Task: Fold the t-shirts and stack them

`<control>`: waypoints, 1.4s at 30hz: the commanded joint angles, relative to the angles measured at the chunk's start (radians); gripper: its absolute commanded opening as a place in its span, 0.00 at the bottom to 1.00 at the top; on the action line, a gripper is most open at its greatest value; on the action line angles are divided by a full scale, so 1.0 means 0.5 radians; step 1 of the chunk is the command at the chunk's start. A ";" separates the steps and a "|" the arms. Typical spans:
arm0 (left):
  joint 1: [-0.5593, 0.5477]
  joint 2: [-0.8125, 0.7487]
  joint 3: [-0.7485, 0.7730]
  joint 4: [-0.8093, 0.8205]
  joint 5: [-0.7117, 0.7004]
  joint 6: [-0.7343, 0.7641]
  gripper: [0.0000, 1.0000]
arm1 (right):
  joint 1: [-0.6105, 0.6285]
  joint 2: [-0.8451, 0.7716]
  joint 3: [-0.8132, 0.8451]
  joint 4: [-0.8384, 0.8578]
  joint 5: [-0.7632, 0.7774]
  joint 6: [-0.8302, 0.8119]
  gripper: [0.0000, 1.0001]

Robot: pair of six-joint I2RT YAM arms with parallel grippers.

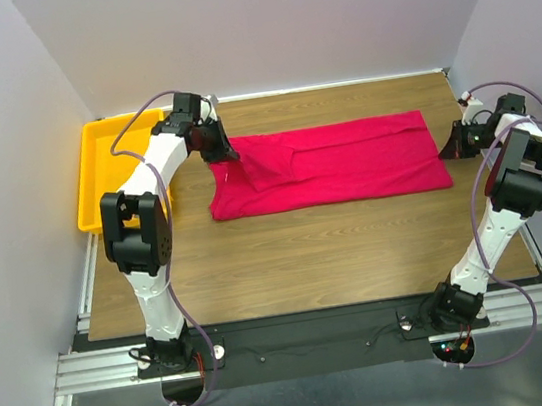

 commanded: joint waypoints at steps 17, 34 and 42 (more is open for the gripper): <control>-0.009 0.036 0.120 -0.011 -0.036 0.056 0.00 | 0.011 0.030 0.083 0.088 0.021 0.026 0.03; -0.009 0.069 0.123 0.001 -0.073 0.047 0.00 | 0.029 0.023 0.120 0.100 0.030 0.063 0.04; -0.009 0.125 0.178 -0.002 -0.100 0.035 0.00 | 0.032 0.036 0.138 0.115 0.055 0.091 0.09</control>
